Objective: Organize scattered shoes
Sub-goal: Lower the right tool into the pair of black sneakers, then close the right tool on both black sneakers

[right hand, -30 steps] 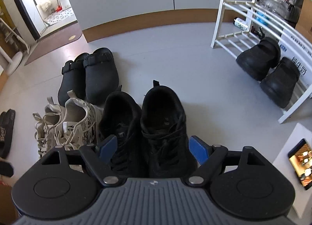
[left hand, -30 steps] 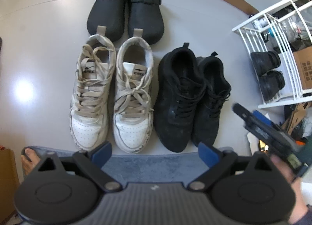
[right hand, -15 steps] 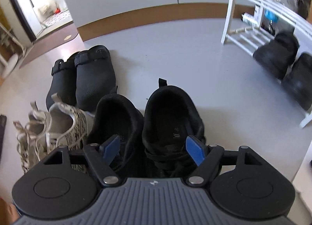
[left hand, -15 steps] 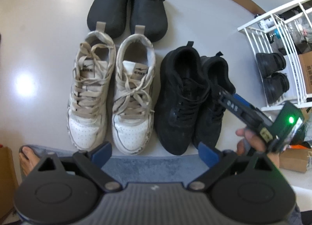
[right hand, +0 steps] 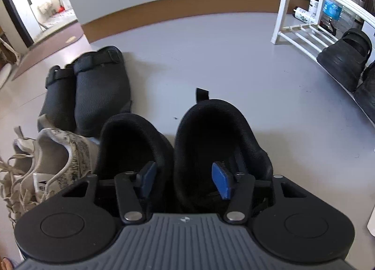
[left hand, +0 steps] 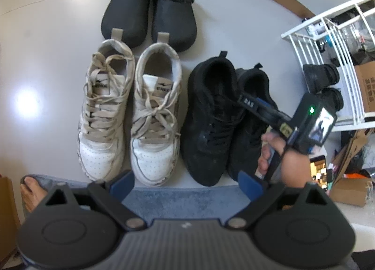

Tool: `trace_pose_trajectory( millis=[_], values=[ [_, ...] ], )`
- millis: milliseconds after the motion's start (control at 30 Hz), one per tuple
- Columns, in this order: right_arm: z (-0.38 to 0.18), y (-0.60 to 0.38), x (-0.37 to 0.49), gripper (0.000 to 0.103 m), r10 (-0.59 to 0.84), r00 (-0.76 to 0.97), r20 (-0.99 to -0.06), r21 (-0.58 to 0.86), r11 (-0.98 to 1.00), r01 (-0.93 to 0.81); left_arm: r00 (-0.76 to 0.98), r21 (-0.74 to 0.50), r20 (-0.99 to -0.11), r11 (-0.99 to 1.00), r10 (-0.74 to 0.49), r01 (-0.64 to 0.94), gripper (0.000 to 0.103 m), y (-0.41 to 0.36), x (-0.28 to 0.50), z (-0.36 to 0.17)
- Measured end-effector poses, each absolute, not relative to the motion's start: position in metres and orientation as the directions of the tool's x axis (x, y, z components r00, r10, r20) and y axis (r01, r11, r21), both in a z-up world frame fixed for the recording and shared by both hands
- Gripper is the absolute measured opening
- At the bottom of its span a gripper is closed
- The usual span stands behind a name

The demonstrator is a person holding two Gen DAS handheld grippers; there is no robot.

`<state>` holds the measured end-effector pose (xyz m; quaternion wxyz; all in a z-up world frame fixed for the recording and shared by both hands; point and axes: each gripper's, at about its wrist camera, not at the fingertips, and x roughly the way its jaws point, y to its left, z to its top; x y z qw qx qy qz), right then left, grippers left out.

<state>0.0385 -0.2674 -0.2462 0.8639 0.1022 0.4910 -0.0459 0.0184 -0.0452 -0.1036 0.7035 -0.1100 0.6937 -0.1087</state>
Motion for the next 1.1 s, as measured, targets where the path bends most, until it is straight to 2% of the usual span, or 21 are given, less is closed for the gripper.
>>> trace_pose_trajectory(
  millis=[200,433,600,900,1100],
  values=[
    [-0.249,-0.265,0.049,0.053,0.047,0.404,-0.913,0.117,0.982,0.148,-0.001,-0.318,-0.948,0.948,-0.318,-0.001,0.097,-0.048,0.016,-0.105],
    [-0.243,-0.260,0.032,0.052,0.049,0.362,-0.931,0.100,0.987,0.124,0.008,-0.329,-0.944,0.944,-0.329,0.019,0.097,-0.053,0.015,-0.098],
    [-0.239,-0.252,0.020,0.052,0.020,0.366,-0.930,0.057,0.994,0.090,0.017,-0.334,-0.942,0.942,-0.334,0.022,0.097,-0.055,0.015,-0.094],
    [-0.252,-0.258,0.014,0.052,0.056,0.429,-0.902,0.104,0.991,0.088,0.013,-0.341,-0.940,0.940,-0.341,0.001,0.097,-0.051,0.011,-0.094],
    [-0.264,-0.255,0.019,0.048,0.050,0.448,-0.893,0.094,0.992,0.078,-0.007,-0.340,-0.940,0.940,-0.340,-0.016,0.097,-0.050,0.012,-0.100]
  ],
)
